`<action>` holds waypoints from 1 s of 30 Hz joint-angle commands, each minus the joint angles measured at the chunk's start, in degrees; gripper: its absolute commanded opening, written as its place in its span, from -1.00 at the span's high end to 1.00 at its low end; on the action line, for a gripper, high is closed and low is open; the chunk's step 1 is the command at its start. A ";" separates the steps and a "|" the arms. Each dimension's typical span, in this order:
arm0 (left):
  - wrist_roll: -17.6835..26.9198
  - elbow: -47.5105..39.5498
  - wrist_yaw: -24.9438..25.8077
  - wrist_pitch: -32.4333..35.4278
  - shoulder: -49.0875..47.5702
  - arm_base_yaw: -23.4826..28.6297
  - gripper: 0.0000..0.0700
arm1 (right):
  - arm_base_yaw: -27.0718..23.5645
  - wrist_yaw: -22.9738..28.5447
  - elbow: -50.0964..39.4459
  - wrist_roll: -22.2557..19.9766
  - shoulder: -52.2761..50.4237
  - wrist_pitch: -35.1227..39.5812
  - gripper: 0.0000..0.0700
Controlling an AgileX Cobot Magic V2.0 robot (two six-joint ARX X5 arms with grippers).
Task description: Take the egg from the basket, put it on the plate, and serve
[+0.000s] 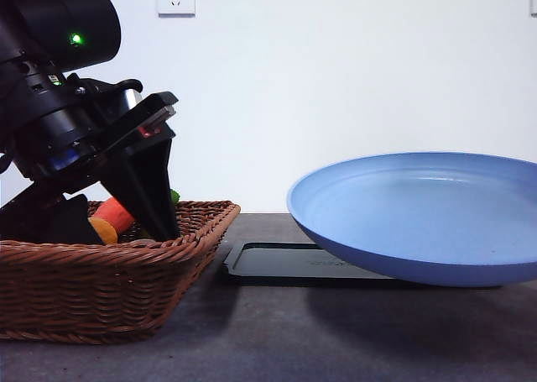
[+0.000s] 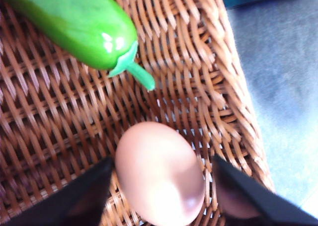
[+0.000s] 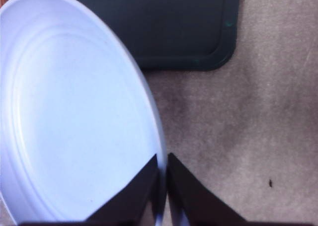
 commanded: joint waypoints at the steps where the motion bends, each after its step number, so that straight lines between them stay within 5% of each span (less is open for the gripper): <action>1: 0.85 1.05 -0.21 0.57 1.08 -0.48 0.09 | 0.07 -0.29 0.28 0.65 0.13 0.51 1.00; 10: 2.52 1.07 -0.21 0.04 1.10 -0.46 0.43 | 0.07 -0.28 0.28 0.65 0.13 0.51 1.00; 17: 3.12 1.81 -0.17 -2.01 1.08 -0.16 0.43 | 0.07 -0.30 0.28 0.65 0.13 0.51 1.00; 26: 6.39 11.82 -0.11 -12.60 1.08 0.13 0.43 | 0.07 -0.33 0.28 0.67 0.13 0.49 1.00; 30: 6.34 18.59 4.57 -14.91 1.08 -0.24 0.43 | 0.17 -0.63 0.28 1.36 0.22 0.31 1.00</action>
